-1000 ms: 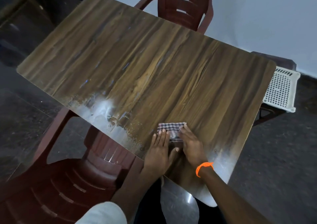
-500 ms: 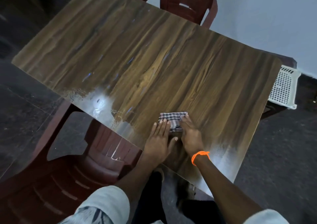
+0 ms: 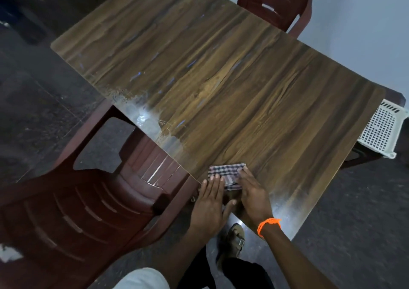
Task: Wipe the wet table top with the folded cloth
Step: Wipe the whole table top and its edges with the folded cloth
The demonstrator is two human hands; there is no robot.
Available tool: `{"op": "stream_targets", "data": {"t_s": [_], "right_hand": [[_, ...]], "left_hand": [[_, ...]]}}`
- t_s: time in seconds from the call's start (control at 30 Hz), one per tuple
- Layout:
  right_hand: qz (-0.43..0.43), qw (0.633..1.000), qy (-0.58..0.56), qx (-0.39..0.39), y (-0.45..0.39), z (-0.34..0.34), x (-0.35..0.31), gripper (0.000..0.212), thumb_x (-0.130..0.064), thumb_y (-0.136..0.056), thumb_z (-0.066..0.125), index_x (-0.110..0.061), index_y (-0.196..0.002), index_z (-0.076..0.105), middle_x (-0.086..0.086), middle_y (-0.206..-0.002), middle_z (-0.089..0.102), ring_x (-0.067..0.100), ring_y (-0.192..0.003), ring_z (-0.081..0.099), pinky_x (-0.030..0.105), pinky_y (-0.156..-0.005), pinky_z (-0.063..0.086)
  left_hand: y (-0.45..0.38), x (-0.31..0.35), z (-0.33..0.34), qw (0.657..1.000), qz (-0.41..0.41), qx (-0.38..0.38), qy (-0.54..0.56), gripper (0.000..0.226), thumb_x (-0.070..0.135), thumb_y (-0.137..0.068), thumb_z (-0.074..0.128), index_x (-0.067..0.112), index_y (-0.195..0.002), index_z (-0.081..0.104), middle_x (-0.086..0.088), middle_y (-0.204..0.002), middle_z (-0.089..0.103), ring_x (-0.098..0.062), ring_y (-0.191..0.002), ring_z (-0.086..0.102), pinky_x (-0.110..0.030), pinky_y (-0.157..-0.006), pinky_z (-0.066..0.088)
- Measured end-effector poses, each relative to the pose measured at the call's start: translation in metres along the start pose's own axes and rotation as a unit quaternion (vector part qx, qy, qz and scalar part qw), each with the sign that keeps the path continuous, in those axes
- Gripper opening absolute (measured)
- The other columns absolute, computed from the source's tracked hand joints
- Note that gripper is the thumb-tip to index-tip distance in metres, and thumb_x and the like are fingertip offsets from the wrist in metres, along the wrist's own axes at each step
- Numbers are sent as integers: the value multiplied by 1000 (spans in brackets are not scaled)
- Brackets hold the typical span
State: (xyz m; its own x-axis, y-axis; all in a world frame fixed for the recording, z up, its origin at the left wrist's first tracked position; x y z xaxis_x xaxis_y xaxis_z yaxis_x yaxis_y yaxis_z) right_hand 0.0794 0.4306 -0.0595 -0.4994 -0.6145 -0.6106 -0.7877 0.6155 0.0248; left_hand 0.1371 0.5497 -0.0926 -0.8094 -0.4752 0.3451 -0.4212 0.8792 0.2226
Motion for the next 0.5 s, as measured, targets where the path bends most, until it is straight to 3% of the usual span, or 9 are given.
{"op": "stream_targets", "data": {"t_s": [0.1,0.23,0.4,0.5], "right_hand": [[9,1000,4,12,-12,-1,5,42,21,-74,54,0,-107,69,9,-130,61,23,-132,46,36,-104,44],[21,999,-16,32,-44,11,-9,46,24,-71,54,1,-108,68,14,-125,63,28,-127,51,24,-106,36],[-36,999,-24,-29,-65,51,-53,35,12,-79,58,-2,-109,68,14,-129,60,29,-134,42,34,-107,40],[-64,996,-24,-51,-52,63,-67,36,12,-79,60,-3,-111,67,11,-132,59,26,-137,39,33,-105,42]], "left_hand": [[-14,0,-8,1000,11,11,-17,75,58,-108,23,1,-156,34,-18,-162,34,-26,-155,23,-45,-128,14],[-32,-27,-26,999,-4,32,-32,72,55,-107,31,1,-155,35,-21,-160,35,-28,-154,25,-46,-128,14],[-23,-75,-48,995,-68,72,14,68,51,-108,32,2,-155,38,-17,-163,34,-25,-156,21,-41,-129,0],[1,-83,-47,990,-94,90,45,73,55,-105,23,3,-153,41,-15,-162,36,-25,-156,22,-43,-129,1]]}}
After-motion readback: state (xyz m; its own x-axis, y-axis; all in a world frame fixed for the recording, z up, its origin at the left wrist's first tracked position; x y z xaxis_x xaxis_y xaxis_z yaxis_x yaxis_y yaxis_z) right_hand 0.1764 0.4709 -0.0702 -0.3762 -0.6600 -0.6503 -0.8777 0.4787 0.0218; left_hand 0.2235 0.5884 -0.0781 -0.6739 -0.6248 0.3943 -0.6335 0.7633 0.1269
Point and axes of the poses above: each hand's wrist, its own y-axis away from the middle knuckle, its own z-axis out of the palm, x = y × z, the point moved 10 cm from there along -y, towards the middle knuckle
